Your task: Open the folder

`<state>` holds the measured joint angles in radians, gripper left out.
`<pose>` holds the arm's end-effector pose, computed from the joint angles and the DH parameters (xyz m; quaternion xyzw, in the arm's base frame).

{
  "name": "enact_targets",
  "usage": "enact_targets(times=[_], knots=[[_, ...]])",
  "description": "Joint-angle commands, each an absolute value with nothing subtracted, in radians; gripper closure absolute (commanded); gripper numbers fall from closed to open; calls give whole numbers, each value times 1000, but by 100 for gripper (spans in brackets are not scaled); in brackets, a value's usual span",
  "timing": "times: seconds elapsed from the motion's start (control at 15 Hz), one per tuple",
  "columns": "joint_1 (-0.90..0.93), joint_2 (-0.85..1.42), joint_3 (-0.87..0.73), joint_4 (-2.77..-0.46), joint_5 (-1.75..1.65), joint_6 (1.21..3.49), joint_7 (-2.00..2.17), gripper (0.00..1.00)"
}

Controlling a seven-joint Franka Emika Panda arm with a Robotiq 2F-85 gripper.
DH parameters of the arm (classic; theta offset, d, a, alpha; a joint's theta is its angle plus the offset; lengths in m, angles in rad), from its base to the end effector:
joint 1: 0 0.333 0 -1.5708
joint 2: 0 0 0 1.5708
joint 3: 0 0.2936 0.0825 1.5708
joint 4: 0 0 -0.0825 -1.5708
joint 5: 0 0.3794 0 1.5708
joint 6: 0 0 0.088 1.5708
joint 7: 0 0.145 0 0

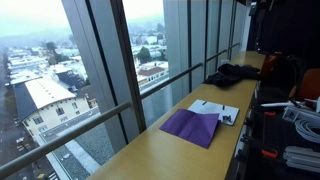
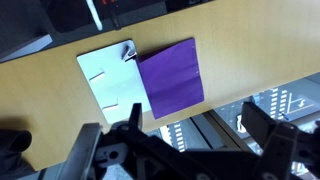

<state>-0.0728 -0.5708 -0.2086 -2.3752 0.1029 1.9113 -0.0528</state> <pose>0.3898 -0.1047 0.4792 -0.9867 0.1147 -0.0628 0.0967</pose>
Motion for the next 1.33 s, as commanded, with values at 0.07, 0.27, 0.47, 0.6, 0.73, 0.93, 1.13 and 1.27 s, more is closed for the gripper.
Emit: enact_targets(times=[0.07,0.27,0.47,0.6,0.73,0.93,1.13,1.27], knots=[[-93,-568,-192,-2372,113,1909,-62,0],[-86,-544,-187,-2384,122,1952,-68,0],[-61,-514,-173,-2430,147,2054,-91,0],[-50,-474,-155,-2464,158,2142,-90,0],[-37,-416,-150,-2490,178,2218,-93,0],[-24,-316,-165,-2516,215,2313,-129,0],[-26,-212,-184,-2511,276,2374,-190,0],[-26,-146,-193,-2502,333,2403,-251,0]])
